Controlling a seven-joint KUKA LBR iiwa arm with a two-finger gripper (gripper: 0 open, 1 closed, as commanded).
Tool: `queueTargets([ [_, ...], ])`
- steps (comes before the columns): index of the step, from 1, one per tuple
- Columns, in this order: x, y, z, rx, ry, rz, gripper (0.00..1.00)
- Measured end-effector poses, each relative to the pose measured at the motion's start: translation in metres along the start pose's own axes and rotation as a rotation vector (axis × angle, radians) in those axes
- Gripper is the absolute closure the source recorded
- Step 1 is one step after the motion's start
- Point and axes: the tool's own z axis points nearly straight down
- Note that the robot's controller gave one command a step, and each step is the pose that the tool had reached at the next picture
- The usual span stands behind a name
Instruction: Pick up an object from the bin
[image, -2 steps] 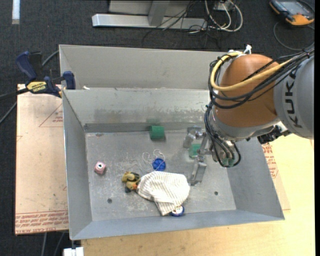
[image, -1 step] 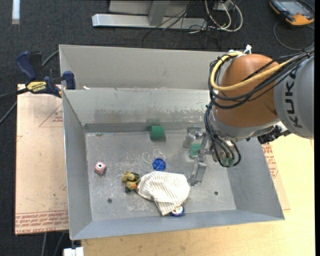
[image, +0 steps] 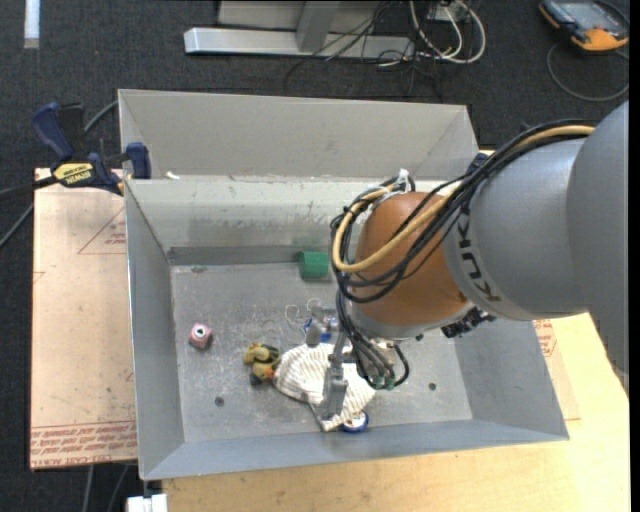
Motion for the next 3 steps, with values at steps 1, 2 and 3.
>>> queueTargets([
  [1,-0.009,-0.01,0.024,0.001,0.004,0.081,0.0],
  [2,-0.01,-0.013,0.023,0.001,0.002,0.094,0.0],
  [3,-0.055,0.0,0.055,-0.001,0.002,-0.414,0.0],
])
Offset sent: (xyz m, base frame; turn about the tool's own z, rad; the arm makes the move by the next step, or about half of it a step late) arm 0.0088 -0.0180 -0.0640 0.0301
